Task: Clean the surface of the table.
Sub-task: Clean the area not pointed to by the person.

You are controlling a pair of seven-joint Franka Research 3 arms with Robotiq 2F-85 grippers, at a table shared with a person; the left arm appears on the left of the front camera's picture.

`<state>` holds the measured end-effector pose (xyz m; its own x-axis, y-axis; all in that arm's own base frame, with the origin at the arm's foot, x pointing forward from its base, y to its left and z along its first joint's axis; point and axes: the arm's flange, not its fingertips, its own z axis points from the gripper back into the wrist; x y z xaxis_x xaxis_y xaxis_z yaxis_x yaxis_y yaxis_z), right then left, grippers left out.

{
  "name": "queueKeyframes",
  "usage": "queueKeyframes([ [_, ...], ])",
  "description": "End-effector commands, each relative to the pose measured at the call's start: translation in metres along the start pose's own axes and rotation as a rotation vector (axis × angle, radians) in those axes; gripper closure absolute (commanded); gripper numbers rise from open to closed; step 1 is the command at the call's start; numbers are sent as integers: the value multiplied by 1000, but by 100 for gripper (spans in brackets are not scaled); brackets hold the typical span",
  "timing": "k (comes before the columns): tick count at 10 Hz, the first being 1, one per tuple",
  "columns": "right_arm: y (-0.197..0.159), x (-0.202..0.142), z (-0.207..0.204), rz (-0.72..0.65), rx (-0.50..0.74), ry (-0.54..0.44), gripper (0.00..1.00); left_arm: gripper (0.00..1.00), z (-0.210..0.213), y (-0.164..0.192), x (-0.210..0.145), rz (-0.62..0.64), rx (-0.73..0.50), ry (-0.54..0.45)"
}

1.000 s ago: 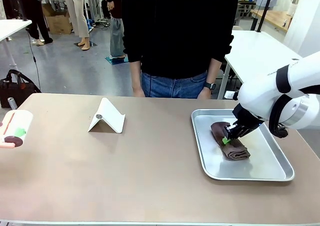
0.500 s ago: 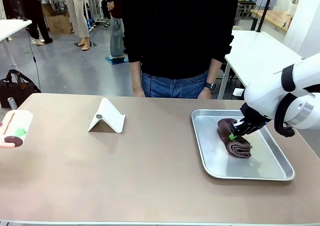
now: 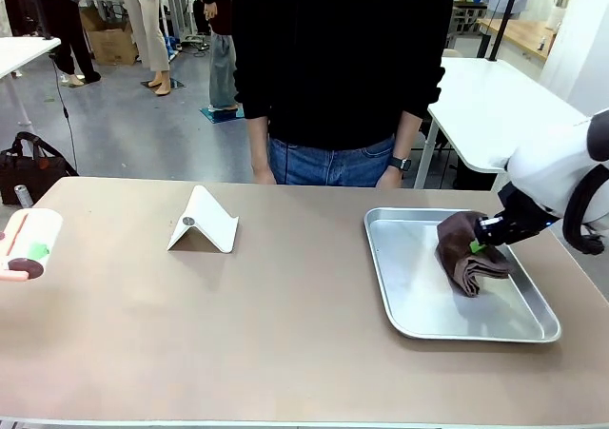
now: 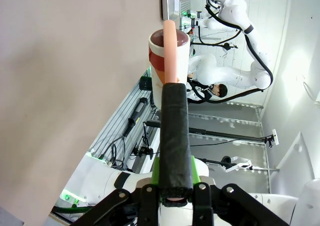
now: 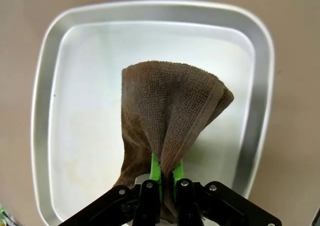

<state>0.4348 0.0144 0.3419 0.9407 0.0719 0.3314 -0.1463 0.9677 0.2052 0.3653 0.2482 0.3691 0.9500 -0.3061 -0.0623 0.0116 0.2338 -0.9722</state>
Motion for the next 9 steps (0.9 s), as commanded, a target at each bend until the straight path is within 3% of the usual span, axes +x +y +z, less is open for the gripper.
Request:
queueKeyframes([
  [1,-2,-7,10,-31,-17,-17,89,78,0,-6,0,5,-21,-14],
  [2,-6,-8,17,-41,3,-25,89,78,0,-6,0,5,-21,-14],
  [7,-32,-38,95,-109,417,-70,89,78,0,-6,0,5,-21,-14],
  [9,-50,-50,121,-136,510,-130,89,78,0,-6,0,5,-21,-14],
])
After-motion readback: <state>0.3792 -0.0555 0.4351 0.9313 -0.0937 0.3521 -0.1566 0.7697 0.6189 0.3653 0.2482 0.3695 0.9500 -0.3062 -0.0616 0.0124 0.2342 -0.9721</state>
